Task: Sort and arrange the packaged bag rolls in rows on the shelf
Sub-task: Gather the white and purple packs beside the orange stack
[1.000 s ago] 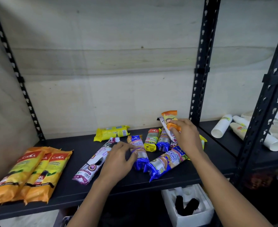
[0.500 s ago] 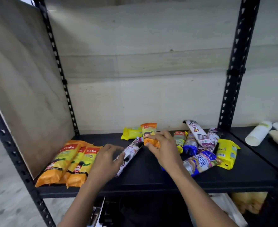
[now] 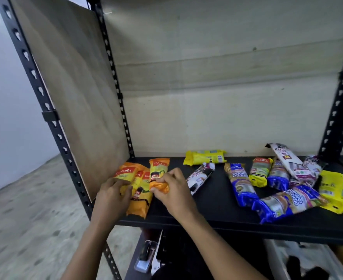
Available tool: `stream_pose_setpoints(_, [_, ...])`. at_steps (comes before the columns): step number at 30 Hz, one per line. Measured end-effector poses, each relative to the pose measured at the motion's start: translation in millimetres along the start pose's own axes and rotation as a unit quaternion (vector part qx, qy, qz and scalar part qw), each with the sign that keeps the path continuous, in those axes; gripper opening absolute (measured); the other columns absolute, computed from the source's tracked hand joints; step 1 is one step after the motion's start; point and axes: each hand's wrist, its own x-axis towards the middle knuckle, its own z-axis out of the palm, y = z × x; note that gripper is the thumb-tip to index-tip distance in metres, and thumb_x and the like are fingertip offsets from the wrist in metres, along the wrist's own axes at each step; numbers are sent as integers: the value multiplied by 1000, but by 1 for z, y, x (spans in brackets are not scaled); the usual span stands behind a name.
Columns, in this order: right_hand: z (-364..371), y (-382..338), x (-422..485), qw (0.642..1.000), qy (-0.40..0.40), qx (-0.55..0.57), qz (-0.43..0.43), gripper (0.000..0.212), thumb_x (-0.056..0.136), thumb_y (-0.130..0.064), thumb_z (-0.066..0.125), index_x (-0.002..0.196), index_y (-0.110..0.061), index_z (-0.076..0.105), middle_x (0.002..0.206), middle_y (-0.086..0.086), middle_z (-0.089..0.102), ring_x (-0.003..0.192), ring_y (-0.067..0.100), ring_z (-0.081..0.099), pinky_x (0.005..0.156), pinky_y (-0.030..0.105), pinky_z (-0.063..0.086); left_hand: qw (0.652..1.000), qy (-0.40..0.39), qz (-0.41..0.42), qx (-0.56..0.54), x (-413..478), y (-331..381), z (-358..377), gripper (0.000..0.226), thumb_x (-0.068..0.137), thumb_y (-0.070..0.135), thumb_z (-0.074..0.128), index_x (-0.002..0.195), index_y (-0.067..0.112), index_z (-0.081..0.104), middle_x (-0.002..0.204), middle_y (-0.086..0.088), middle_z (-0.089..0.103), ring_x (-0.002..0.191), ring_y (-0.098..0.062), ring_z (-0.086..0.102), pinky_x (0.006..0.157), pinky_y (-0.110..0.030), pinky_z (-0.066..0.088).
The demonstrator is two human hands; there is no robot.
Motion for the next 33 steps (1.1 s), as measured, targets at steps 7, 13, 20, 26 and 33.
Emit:
stream_pose_setpoints(7, [44,-21,1,1000,-5,8,-5,31,79,-40,79,94,-17,66,107,-5,43,95,11,55,74,22,50,998,-6,-20,-57,-13,-13,2,16,91,29,63,104,21,70,109,3,59,101,-21,58,82,-41,52])
stream_pose_setpoints(13, [67,-29,-5,1000,-20,-14,-15,34,80,-44,77,101,-22,61,110,-5,41,94,15,55,70,24,48,993,13,-30,-114,-16,-15,2,19,93,12,60,107,16,71,112,2,61,104,-19,57,88,-35,48])
stream_pose_setpoints(20, [76,-32,-7,997,-63,-45,-3,57,83,-51,72,131,-23,61,119,-3,40,108,18,54,81,33,54,987,16,-19,-158,-22,-20,5,26,95,5,57,114,15,72,113,2,59,109,-17,57,93,-40,49])
stream_pose_setpoints(26, [73,-31,-7,995,-90,-41,-5,57,85,-52,67,133,-22,59,120,-3,38,110,18,52,84,36,55,982,11,-25,-187,-23,-20,5,26,97,6,53,112,16,72,113,5,57,110,-11,53,95,-36,45])
stream_pose_setpoints(33, [24,-28,5,994,-104,16,16,45,94,-42,51,138,-31,53,130,-4,51,116,17,55,96,40,50,990,22,-57,-126,-12,-1,-1,18,95,15,54,105,15,68,110,-4,62,102,-25,57,82,-40,47])
